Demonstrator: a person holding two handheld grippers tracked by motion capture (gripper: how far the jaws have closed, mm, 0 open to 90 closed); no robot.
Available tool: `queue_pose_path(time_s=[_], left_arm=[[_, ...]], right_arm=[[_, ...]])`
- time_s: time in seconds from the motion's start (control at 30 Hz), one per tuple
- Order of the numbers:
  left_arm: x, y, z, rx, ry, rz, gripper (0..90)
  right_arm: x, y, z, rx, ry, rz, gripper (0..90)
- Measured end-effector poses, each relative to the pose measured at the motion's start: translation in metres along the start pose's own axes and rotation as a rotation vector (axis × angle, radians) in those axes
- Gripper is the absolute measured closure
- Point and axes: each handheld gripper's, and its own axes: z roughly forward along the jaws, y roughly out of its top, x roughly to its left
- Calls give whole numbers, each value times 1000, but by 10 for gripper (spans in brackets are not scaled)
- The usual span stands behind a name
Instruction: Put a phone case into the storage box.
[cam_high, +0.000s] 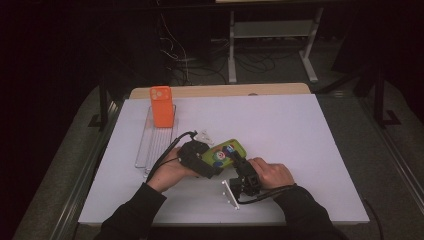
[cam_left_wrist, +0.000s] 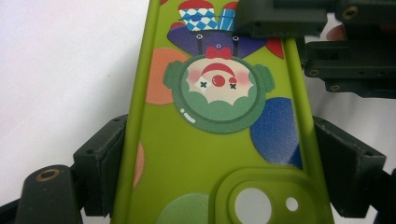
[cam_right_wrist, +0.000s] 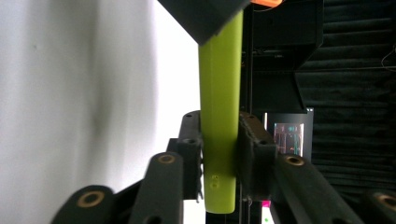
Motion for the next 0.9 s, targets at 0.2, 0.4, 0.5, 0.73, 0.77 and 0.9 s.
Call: queue_pose_path(time_s=[0.2, 0.4, 0.5, 0.73, 0.77, 0.9], left_arm=[[0, 1, -1, -2, 1, 3, 151], [-3, 0, -1, -70, 18, -4, 126], [-1, 0, -5, -66, 17, 14, 62], [2, 1, -12, -105, 14, 17, 0], [2, 1, -13, -114, 15, 8, 0], [4, 0, -15, -121, 20, 15, 0]], right_arm=[[1, 1, -1, 10, -13, -27, 753], [0, 2, -2, 14, -30, -25, 759], [0, 1, -2, 23, -25, -12, 759], [-6, -5, 1, 58, -13, 60, 759], [-8, -7, 1, 61, 2, 89, 759], [-17, -12, 1, 68, 26, 192, 758]])
